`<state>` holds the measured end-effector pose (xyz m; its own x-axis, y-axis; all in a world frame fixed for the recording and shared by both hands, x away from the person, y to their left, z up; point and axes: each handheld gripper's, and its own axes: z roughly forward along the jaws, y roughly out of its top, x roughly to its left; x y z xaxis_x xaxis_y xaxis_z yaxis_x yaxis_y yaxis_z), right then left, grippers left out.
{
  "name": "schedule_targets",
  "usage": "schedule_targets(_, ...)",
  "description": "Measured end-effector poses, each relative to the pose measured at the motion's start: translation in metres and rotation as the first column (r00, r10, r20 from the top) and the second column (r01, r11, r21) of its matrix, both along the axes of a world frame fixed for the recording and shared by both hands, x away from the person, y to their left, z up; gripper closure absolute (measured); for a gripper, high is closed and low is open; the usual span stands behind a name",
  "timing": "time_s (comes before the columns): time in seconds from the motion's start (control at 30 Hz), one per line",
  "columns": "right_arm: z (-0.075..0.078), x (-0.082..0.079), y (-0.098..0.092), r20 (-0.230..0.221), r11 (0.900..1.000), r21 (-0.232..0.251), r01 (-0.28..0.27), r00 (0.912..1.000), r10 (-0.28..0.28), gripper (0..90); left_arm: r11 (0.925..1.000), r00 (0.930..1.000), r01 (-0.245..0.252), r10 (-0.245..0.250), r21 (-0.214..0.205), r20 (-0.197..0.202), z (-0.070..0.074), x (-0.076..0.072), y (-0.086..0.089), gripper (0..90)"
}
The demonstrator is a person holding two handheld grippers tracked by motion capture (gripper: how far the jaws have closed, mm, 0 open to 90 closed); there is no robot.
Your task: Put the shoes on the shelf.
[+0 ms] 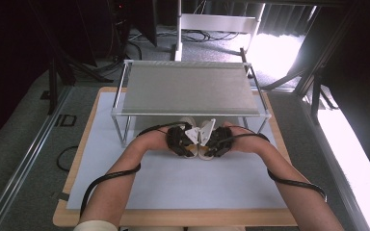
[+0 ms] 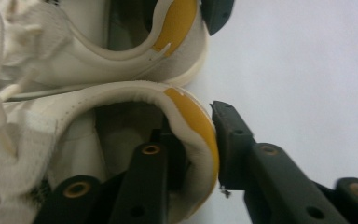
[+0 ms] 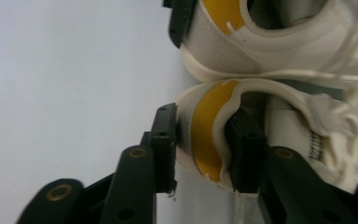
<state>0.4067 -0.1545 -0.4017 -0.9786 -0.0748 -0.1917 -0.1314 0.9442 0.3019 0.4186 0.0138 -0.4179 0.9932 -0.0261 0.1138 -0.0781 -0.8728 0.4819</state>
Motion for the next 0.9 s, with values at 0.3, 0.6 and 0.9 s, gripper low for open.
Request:
schedule_targets(0.3,0.016,-0.009,-0.011,0.094,0.9795,0.163,0.118,0.9865,-0.134,60.0,0.9707,0.9724,-0.230,0.232,-0.070,0.025,0.005,-0.009,-0.004,50.1)
schedule_targets(0.6,0.028,-0.035,-0.022,0.059,0.9174,0.314,0.245,0.9593,-0.276,59.2,0.9267,0.9357,-0.345,0.352,-0.149,0.024,0.026,-0.022,0.002,49.9)
schedule_targets(0.9,0.009,-0.060,-0.028,-0.005,0.7920,0.453,0.409,0.8895,-0.457,63.0,0.9093,0.9251,-0.372,0.380,-0.186,0.005,0.036,-0.050,0.007,50.8)
